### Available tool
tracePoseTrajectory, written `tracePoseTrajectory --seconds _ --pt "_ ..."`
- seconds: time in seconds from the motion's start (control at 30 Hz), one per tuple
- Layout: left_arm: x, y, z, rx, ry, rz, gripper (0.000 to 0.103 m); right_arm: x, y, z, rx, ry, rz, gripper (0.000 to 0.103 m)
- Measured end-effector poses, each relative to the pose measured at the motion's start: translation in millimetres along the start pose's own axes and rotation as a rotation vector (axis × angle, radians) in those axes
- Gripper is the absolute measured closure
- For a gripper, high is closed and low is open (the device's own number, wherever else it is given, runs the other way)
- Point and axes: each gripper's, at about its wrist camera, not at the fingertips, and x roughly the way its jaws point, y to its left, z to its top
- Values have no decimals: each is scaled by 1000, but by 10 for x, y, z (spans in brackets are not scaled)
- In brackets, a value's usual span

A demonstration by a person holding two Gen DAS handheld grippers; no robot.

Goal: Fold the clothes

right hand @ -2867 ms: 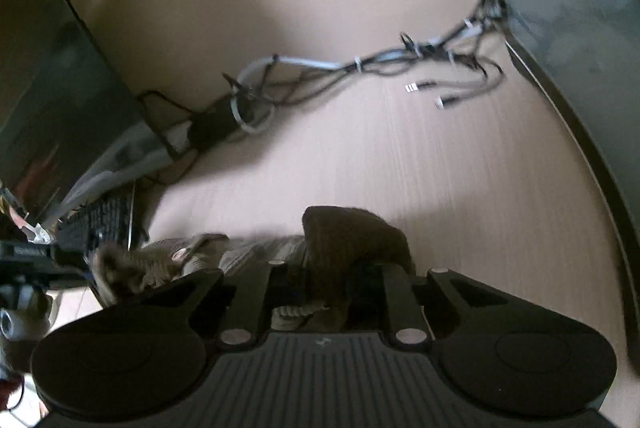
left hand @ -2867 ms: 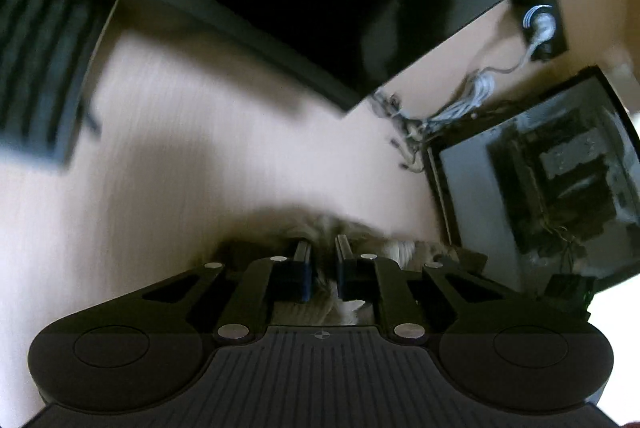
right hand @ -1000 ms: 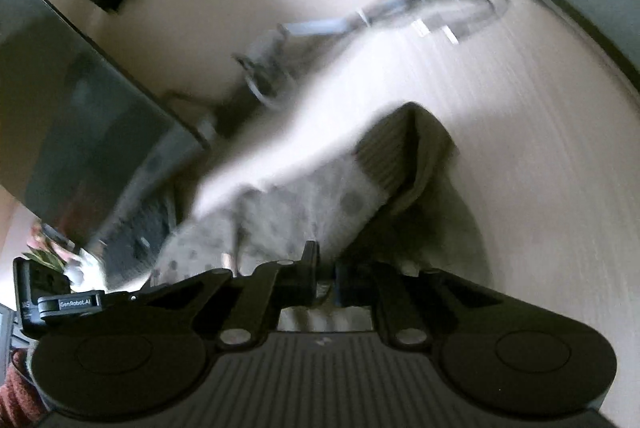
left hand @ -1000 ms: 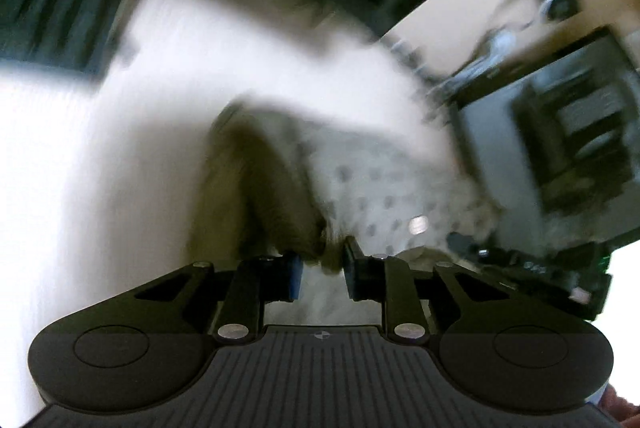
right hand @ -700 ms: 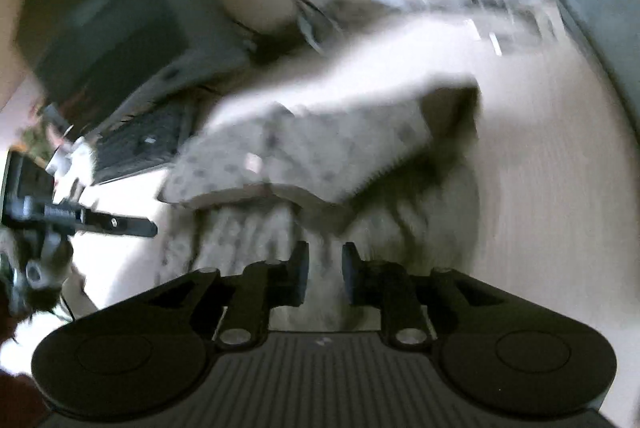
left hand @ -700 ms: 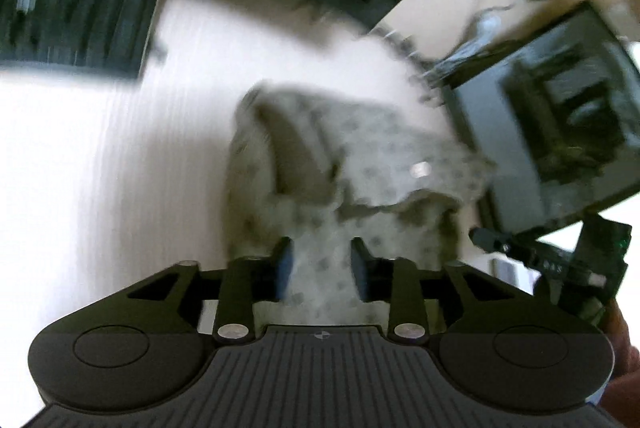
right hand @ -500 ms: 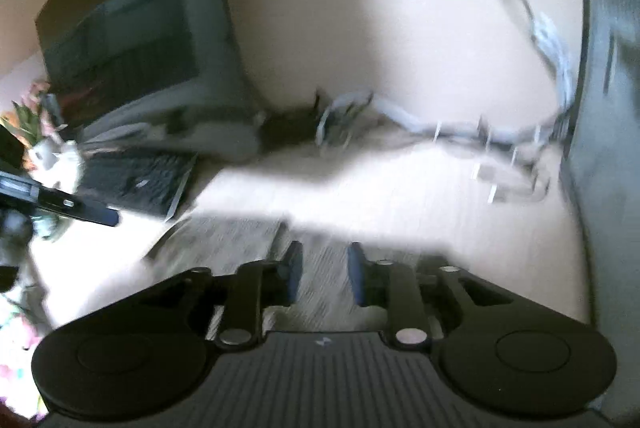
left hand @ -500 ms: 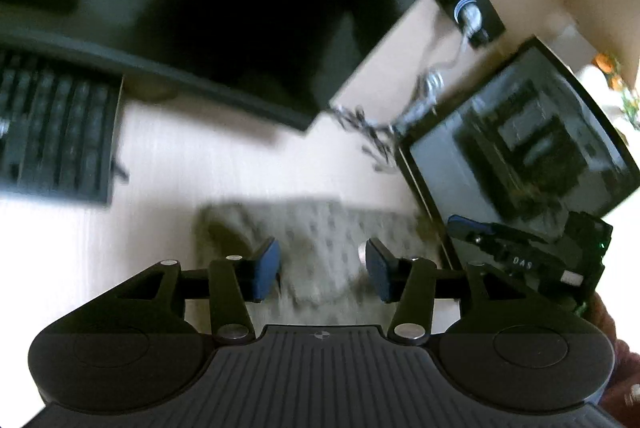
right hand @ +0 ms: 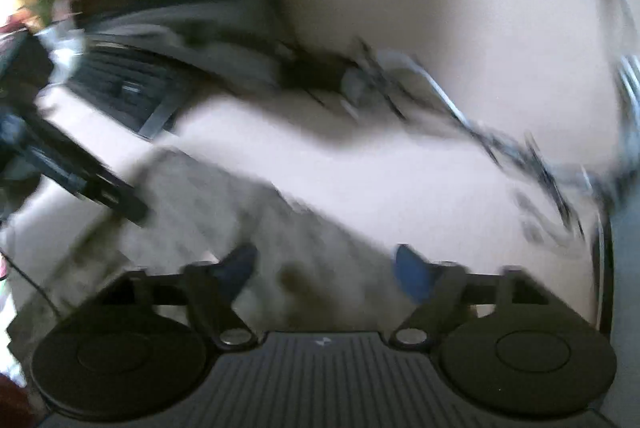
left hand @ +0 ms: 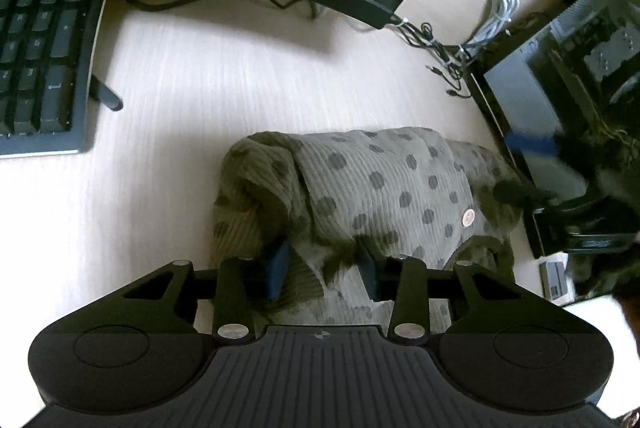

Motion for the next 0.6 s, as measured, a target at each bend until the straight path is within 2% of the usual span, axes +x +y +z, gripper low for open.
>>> tracePoseTrajectory --seconds 0.07,0.13,0.2,0.27,0.37,0.47,0.53,0.6 --pt "-41 -28 35 -7 -15 -25 55 59 66 155 -64 2 40 19" --pt "-114 -59 88 -15 -43 -66 34 164 1 201 -71 22 29 19" --pt "-203 -52 162 -31 -81 -115 23 179 -235 160 15 34 19 19" --pt "-214 -2 249 -48 -90 -131 20 167 -567 39 176 55 24 18" --pt "-146 59 370 -55 -77 -131 17 178 -948 -214 324 96 28 16" --pt "-19 68 447 -40 -45 -122 14 291 -1062 -387 363 142 13 15" --pt "66 74 499 -30 -24 -116 7 382 -1062 -439 391 154 32 14" --pt "151 80 551 -20 -3 -111 7 470 -1081 -464 444 156 69 11"
